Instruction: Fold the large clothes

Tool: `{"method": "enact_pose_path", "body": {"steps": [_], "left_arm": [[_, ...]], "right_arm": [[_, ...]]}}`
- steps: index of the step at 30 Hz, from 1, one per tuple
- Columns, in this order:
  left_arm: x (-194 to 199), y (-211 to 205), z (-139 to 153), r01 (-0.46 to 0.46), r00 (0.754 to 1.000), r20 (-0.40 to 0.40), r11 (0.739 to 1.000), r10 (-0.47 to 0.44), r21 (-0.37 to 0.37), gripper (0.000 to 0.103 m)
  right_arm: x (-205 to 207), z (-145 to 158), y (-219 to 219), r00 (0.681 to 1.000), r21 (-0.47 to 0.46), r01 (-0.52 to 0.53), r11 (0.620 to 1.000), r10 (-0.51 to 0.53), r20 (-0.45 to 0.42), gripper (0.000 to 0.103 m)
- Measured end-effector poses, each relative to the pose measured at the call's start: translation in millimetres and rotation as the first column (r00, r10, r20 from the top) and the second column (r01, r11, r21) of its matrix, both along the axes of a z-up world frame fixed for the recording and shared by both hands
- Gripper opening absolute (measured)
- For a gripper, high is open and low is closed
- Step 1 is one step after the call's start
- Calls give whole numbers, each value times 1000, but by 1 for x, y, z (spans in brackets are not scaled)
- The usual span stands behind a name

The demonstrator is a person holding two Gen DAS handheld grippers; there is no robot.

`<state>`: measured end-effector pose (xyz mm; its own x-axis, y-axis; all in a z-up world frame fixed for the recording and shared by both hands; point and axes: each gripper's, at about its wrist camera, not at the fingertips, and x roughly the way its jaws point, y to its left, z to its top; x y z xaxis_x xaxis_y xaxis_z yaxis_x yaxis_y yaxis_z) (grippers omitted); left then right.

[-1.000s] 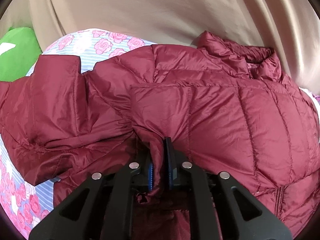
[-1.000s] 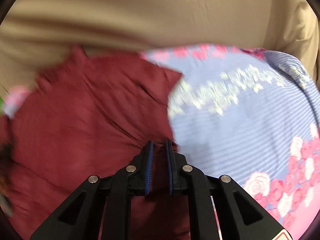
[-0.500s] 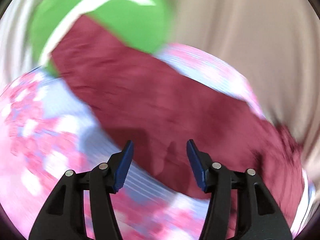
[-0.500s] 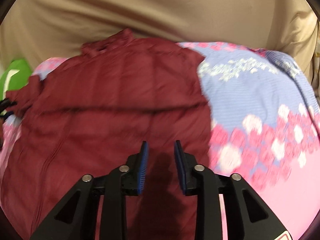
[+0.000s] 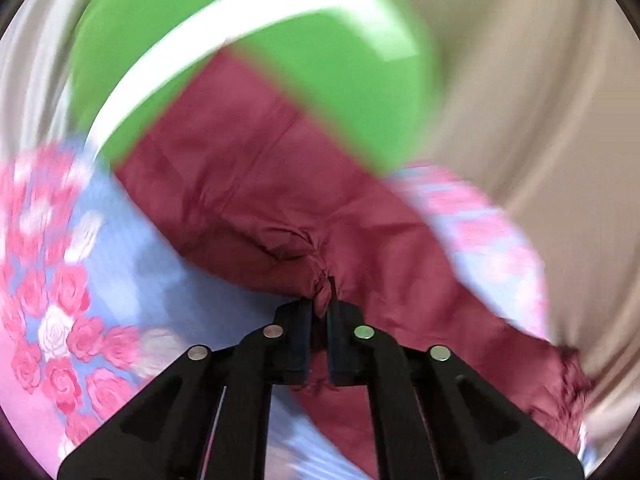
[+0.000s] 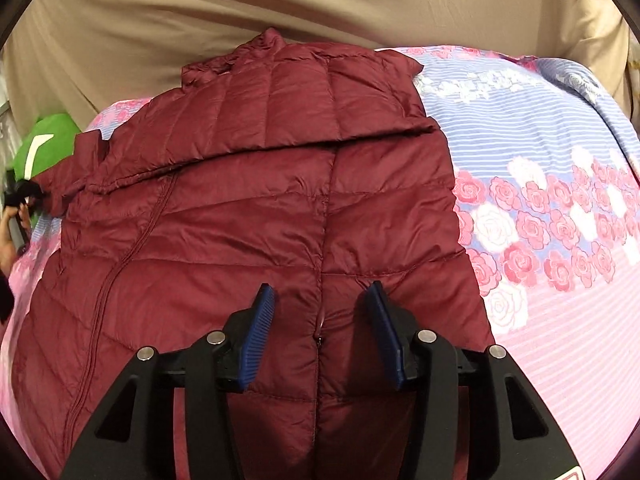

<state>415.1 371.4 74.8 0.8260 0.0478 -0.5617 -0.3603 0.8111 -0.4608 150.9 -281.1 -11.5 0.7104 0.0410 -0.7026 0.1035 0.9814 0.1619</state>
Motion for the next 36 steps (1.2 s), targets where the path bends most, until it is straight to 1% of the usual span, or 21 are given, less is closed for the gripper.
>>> {"method": "enact_pose_path", "body": {"steps": [2,4,5,6,8,10,13,14,15,16,17,19,20,21,22,24,26,28,31,33,36], "left_arm": [[-15,-45,38,75,994,73,990,-84,118,3],[-33,-109,80,189,963,147,956,-226,226,3],[-41,-141,95,242,942,170,934,-291,262,3],[-53,-183,110,319,904,186,896,-386,309,3],[-62,-248,124,421,842,181,828,-509,370,3],[-74,-331,116,561,753,114,723,-648,404,3],[-87,-428,67,695,660,-44,588,-750,413,8],[-88,-442,53,713,647,-74,568,-758,411,12],[-96,-468,26,750,617,-131,530,-776,395,25],[-99,-480,9,766,609,-168,518,-775,381,33],[-101,-487,-5,773,609,-196,519,-769,365,45],[-108,-472,-20,780,609,-195,534,-769,326,47],[-112,-459,-17,790,597,-173,538,-783,294,49],[-118,-446,-14,793,594,-157,542,-789,277,57],[-122,-431,-7,791,596,-133,551,-792,266,59],[-130,-401,10,759,624,-80,579,-777,296,67],[-126,-386,20,723,660,-71,607,-748,331,68],[-119,-354,24,684,708,-77,655,-702,319,70],[-110,-304,14,628,772,-90,736,-629,252,70],[-108,-280,5,601,797,-88,775,-597,196,70],[-111,-272,-9,606,795,-94,776,-599,175,70]], "right_arm": [[0,0,2,1000,-7,2,1000,-2,-3,49],[-1,0,3,1000,-10,4,1000,-4,0,50],[-1,0,2,1000,-7,3,1000,-3,0,50],[-1,0,1,1000,2,5,1000,-5,2,50],[-1,1,-2,1000,17,6,1000,-6,4,51],[-2,1,-3,1000,31,7,1000,-7,7,54],[-2,1,-5,1000,47,7,999,-7,12,59],[-3,1,-6,1000,54,7,999,-8,14,60],[-3,2,-8,1000,64,8,998,-9,18,61],[-4,2,-10,1000,78,12,997,-14,22,61],[-6,3,-14,999,89,26,996,-28,25,61],[-9,6,-19,999,104,44,994,-47,21,62],[-11,7,-22,998,112,50,992,-53,21,63],[-14,10,-26,998,115,61,992,-64,21,64],[-16,12,-29,997,110,70,991,-73,17,65],[-18,21,-33,997,106,69,992,-72,19,65],[-15,33,-33,998,109,44,993,-48,32,67],[-6,48,-29,999,115,7,993,-13,51,71],[9,59,-25,998,159,-14,987,4,59,71],[18,59,-22,999,203,-18,979,8,53,71],[20,56,-11,999,220,-23,975,13,46,71]]}}
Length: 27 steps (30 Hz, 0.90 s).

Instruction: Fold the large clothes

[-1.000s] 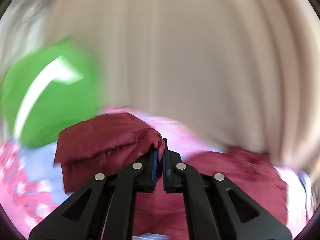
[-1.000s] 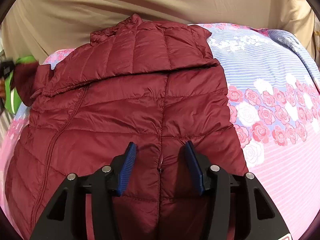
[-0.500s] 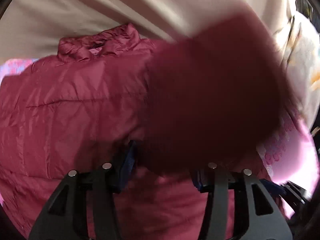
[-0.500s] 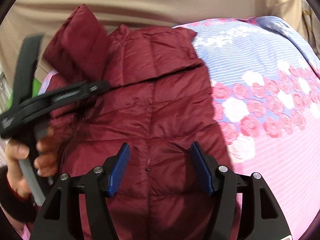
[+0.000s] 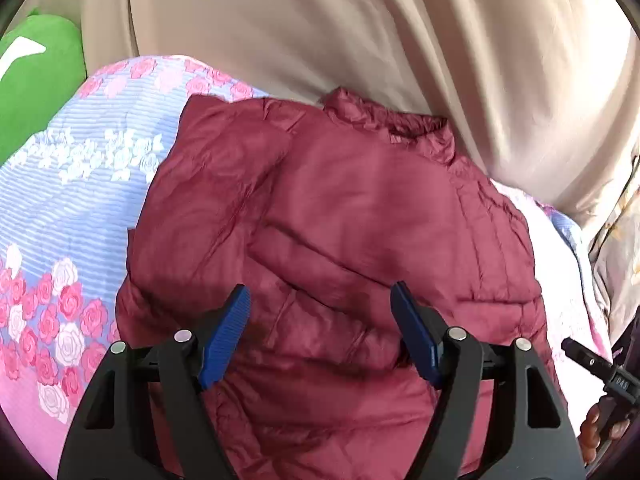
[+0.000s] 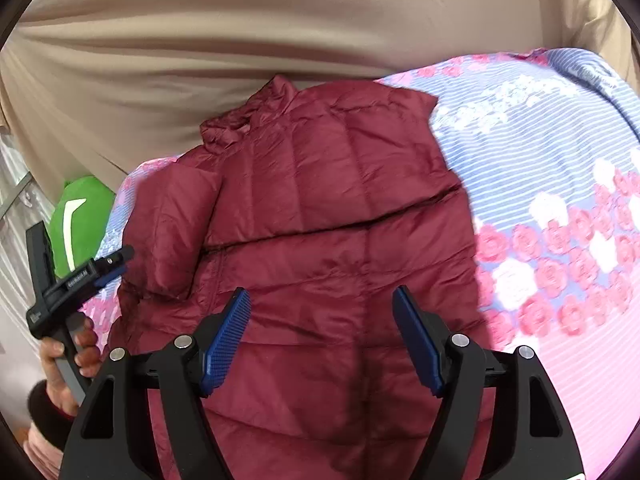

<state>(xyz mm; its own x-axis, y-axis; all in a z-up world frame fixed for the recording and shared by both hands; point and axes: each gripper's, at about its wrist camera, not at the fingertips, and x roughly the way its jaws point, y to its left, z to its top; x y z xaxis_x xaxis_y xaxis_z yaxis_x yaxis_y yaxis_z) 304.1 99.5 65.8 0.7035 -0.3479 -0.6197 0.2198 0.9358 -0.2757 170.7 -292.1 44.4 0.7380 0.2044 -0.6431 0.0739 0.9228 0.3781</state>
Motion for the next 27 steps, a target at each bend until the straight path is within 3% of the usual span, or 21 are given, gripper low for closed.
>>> {"method": "enact_pose_path", "body": {"steps": [4,8,13,16,19,24,27], "left_arm": [[-4,-36,-9,76,997,-9,997,-77,-26,70],[-18,-88,-2,204,979,-8,976,-205,-79,70],[-56,-157,6,409,910,-10,903,-414,-132,70],[-80,-154,23,478,875,11,861,-484,-173,76],[-95,-119,34,446,894,43,874,-446,-192,86],[-92,-40,33,305,951,16,924,-309,-233,87],[-86,6,24,185,982,-7,956,-191,-226,87]], "right_arm": [[-4,-2,15,1000,-45,-3,999,3,-6,72],[-12,-1,12,1000,-67,19,998,-19,-10,72],[-30,0,-6,997,-105,75,992,-77,-12,72],[-47,4,-17,994,-159,111,981,-111,7,74],[-60,8,-24,993,-159,122,980,-120,23,74],[-66,15,-14,995,-87,88,992,-84,52,75],[-59,21,17,998,-95,29,995,-23,66,76]]}}
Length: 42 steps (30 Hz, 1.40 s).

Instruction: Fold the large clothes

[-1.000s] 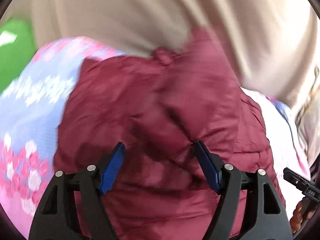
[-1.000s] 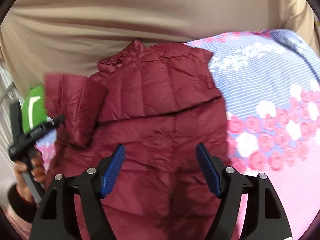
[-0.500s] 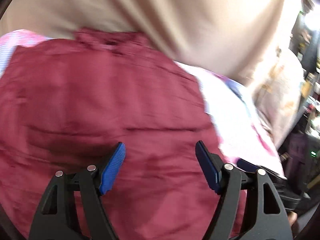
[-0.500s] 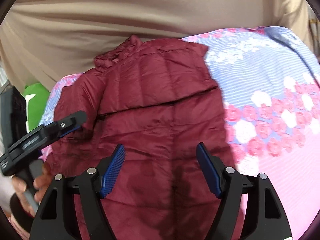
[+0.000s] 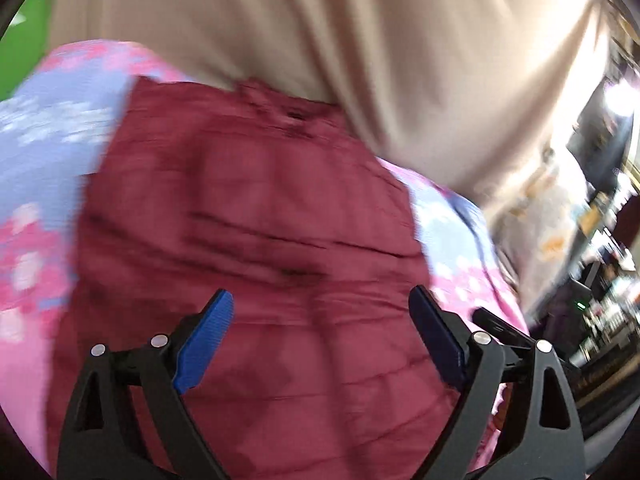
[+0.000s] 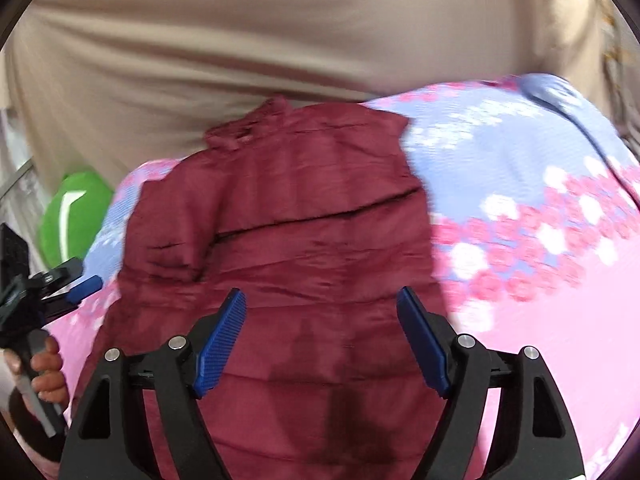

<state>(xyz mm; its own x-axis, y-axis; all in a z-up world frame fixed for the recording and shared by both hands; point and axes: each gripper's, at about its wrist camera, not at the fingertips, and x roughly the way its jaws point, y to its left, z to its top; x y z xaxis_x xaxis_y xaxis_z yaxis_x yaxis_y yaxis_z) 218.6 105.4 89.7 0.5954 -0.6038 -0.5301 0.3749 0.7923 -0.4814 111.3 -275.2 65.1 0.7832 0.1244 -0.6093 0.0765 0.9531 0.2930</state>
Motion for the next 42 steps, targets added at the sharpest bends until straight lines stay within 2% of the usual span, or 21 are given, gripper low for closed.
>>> {"method": "enact_pose_path", "body": {"steps": [3,5,7,8,11,13,14,16,17,18,19,20,22,23,25,28,30,32,35,37,42], "left_arm": [[5,37,-10,-104,994,-40,994,104,-19,87],[7,54,-16,-162,985,-57,987,161,-16,87],[11,62,-23,-218,974,-58,976,219,25,87],[13,63,-26,-238,969,-48,969,241,59,87],[22,55,-34,-232,971,-35,966,237,116,87],[30,45,-46,-236,969,-22,951,245,199,87],[33,41,-53,-242,967,-14,939,253,246,86],[38,38,-68,-242,967,1,915,255,322,85],[41,39,-77,-242,965,-11,907,262,344,85],[43,42,-82,-240,963,-31,909,266,341,85],[45,47,-86,-241,961,-52,915,272,325,85],[44,51,-85,-248,961,-44,920,274,304,85],[46,55,-81,-261,956,-53,920,288,291,85],[46,55,-77,-264,956,-51,924,288,278,85],[48,52,-62,-253,962,-44,938,271,236,85],[60,44,-43,-210,972,-71,965,223,155,86],[71,42,-37,-216,970,-93,970,227,110,86],[84,40,-36,-224,966,-111,969,235,102,86],[105,42,-45,-268,946,-161,958,282,104,86],[116,50,-53,-291,932,-198,953,303,88,86],[123,73,-65,-340,909,-253,940,330,6,85]], "right_arm": [[22,7,52,995,-88,-103,991,104,-2,78],[42,6,92,982,-170,-187,967,188,-16,80],[62,0,128,972,-267,-235,935,234,-37,80],[77,-7,151,967,-347,-251,904,247,-57,80],[109,-28,196,960,-497,-276,822,261,-102,79],[124,-34,205,966,-552,-251,795,238,-98,78],[132,-31,199,975,-562,-214,799,209,-73,78],[142,-21,170,993,-524,-115,844,119,-27,78],[147,-14,136,1000,-454,-30,891,31,-7,78],[147,-11,110,999,-401,34,915,-39,-3,78],[145,-10,77,992,-338,115,934,-126,-11,78],[140,-12,30,968,-248,231,941,-249,-40,78],[124,-17,-27,939,-89,324,942,-331,-92,78],[116,-19,-46,940,-14,325,946,-325,-107,78],[104,-17,-66,949,63,306,950,-299,-101,78],[95,-9,-68,975,114,220,969,-214,-64,78],[95,-6,-59,988,133,154,979,-148,-49,78],[97,-5,-47,994,116,110,987,-106,-36,80],[101,-16,-38,993,99,96,990,-89,-71,81],[101,-24,-33,994,131,77,988,-65,-92,81],[78,-21,-28,999,211,27,977,-20,-35,82]]}}
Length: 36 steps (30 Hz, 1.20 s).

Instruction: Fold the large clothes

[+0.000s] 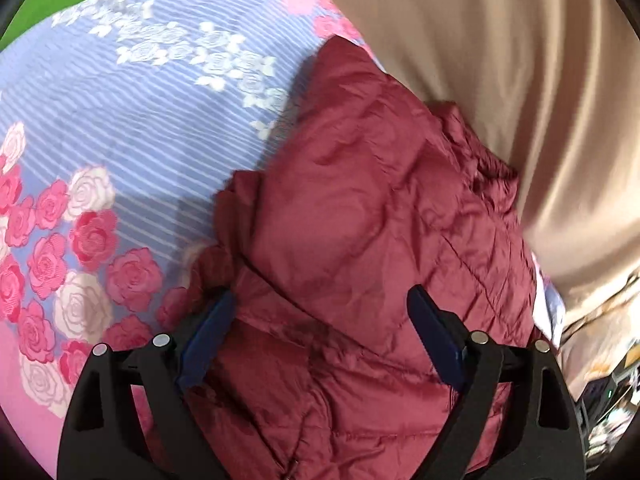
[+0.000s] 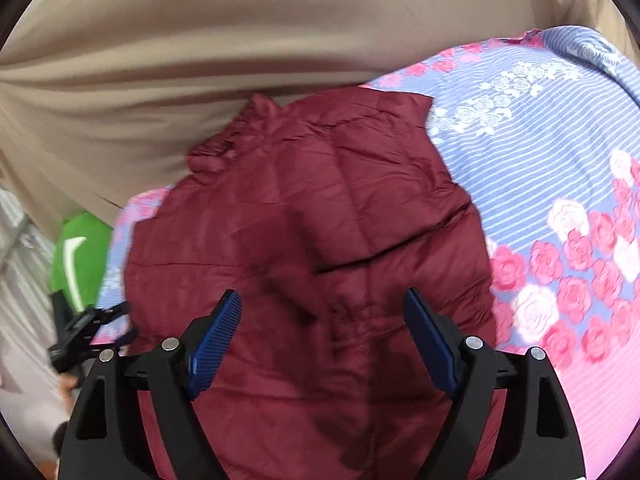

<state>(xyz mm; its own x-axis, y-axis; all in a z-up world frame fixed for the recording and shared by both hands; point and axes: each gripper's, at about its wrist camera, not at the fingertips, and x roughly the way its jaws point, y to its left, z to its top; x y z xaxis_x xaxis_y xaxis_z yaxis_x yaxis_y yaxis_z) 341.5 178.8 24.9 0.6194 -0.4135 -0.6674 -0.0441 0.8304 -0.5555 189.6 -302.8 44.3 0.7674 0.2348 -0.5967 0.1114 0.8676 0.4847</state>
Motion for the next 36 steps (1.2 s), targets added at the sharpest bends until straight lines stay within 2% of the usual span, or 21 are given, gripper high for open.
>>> {"method": "enact_pose_path", "body": {"steps": [3,7,8,9,10,11,12,13,14,16,17,18,20,22,24,26,27,29,32,34,36], "left_arm": [[0,8,2,-19,1000,20,1000,19,-2,85],[8,12,3,-41,999,3,999,41,-34,85],[12,12,3,-43,999,-8,998,43,-40,84],[16,12,3,-53,998,-23,998,52,-41,74],[20,10,3,-53,998,-30,998,52,-41,65],[23,8,5,-41,999,-31,998,40,-37,43],[27,4,9,-21,999,-24,1000,21,-12,21],[28,3,15,-11,1000,-2,1000,11,-1,9],[28,3,20,-6,1000,20,1000,6,1,5],[23,3,40,-27,994,106,1000,26,7,5],[21,2,47,-38,990,137,999,36,12,4],[20,0,56,-58,983,178,998,51,35,4],[24,-9,59,-74,977,207,993,53,94,4],[35,-22,48,-54,983,179,988,27,147,4],[49,-37,27,-58,991,131,972,28,229,4],[58,-45,9,-41,996,92,967,18,251,4],[58,-46,4,-43,995,93,966,20,256,4],[56,-51,0,-51,992,127,956,14,289,4],[54,-57,-2,-56,988,155,947,6,317,5],[52,-58,-2,-57,987,161,948,6,314,5],[51,-55,-3,-56,987,161,953,8,296,5]], "right_arm": [[-4,-1,9,1000,-23,-31,999,31,-3,85],[19,-16,24,995,-98,-58,993,49,-88,85],[26,-19,26,993,-112,-52,992,40,-107,80],[37,-23,29,991,-132,-34,991,16,-137,72],[43,-24,30,988,-138,-30,990,8,-152,40],[52,-23,32,985,-139,-35,990,11,-173,9],[60,-18,34,984,-150,-38,988,11,-181,5],[64,-6,37,988,-167,-34,985,8,-153,4],[64,12,40,996,-197,-24,980,6,-90,4],[55,66,55,994,-275,-23,961,51,95,3],[48,89,60,979,-282,-29,959,84,187,3],[38,114,64,949,-290,-30,957,118,293,3],[36,132,64,922,-325,1,946,125,366,3],[64,117,53,954,-337,30,941,74,291,3],[106,71,37,993,-350,45,936,-5,115,3],[132,28,23,998,-351,57,934,-67,-16,3],[138,11,16,997,-317,49,947,-66,-45,3],[141,1,11,997,-282,47,958,-61,-40,3],[146,-11,14,998,-324,31,946,-49,-46,4],[141,-12,11,998,-329,32,944,-45,-33,8],[130,-7,4,997,-292,66,954,-75,-19,13]]}}
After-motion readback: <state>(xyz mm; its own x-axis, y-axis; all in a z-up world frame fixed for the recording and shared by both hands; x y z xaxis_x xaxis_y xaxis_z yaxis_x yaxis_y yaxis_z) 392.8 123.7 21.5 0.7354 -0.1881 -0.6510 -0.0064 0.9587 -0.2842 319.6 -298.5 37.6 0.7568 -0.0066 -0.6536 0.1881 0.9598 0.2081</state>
